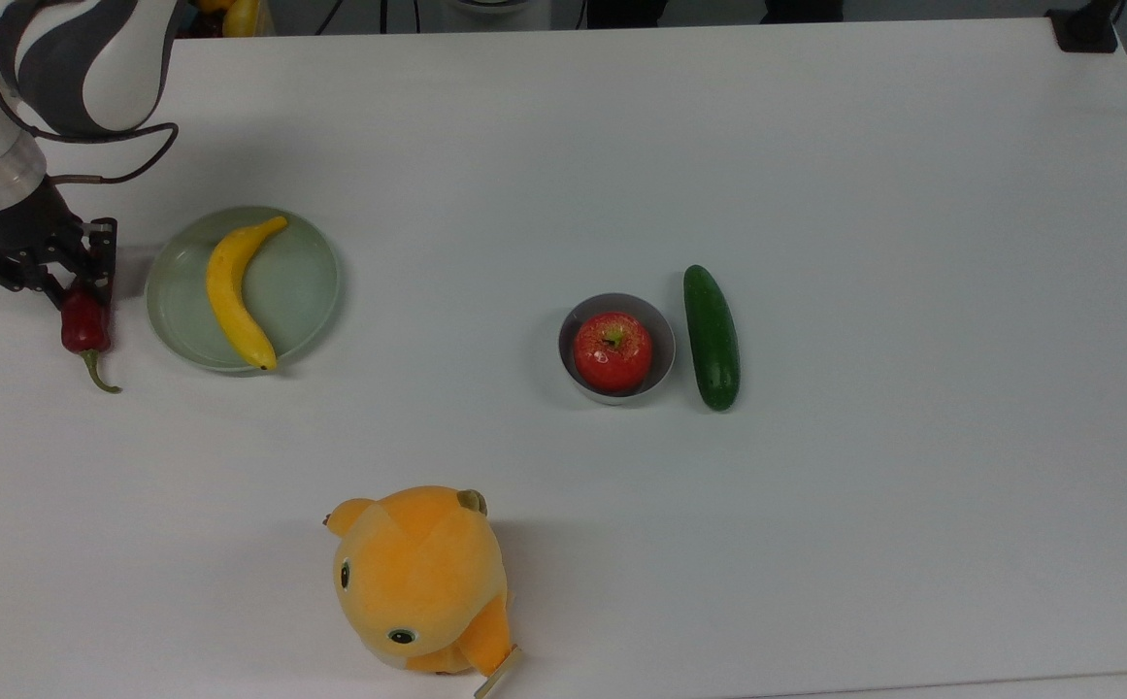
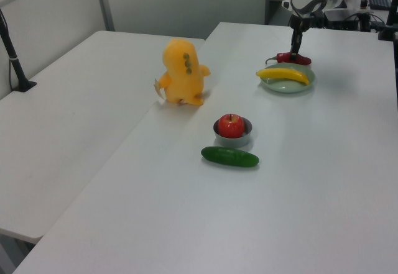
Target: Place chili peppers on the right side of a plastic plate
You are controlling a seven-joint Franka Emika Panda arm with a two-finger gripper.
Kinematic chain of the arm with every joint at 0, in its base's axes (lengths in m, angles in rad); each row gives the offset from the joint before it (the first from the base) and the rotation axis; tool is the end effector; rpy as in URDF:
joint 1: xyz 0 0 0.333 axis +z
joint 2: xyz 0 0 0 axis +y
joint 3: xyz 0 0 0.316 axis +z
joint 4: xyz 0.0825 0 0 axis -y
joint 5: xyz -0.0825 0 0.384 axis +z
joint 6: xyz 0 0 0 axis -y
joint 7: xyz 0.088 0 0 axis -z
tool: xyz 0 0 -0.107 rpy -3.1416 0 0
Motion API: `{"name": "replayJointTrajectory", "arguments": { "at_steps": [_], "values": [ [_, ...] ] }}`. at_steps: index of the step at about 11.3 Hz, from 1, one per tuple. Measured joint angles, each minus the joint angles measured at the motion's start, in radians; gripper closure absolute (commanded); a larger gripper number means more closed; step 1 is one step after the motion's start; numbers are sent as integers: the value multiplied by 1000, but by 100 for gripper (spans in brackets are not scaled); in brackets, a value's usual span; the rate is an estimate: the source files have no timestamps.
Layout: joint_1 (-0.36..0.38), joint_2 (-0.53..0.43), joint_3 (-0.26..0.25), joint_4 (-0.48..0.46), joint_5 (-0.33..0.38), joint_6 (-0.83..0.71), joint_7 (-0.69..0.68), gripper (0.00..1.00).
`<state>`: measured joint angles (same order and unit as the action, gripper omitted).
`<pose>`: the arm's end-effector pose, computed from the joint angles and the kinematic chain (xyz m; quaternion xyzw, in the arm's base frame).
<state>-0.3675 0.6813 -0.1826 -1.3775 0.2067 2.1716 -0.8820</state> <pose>0.6503 -0.3551 0.3288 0.9883 0.1356 0.0686 0.0163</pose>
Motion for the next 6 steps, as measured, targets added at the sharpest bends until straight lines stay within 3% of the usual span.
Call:
{"name": "replayJointTrajectory", "arguments": {
  "at_steps": [1, 6],
  "values": [
    [-2, 0, 0, 0, 0, 0, 0, 0],
    [-11, 0, 0, 2, 0, 6, 0, 0]
  ]
}}
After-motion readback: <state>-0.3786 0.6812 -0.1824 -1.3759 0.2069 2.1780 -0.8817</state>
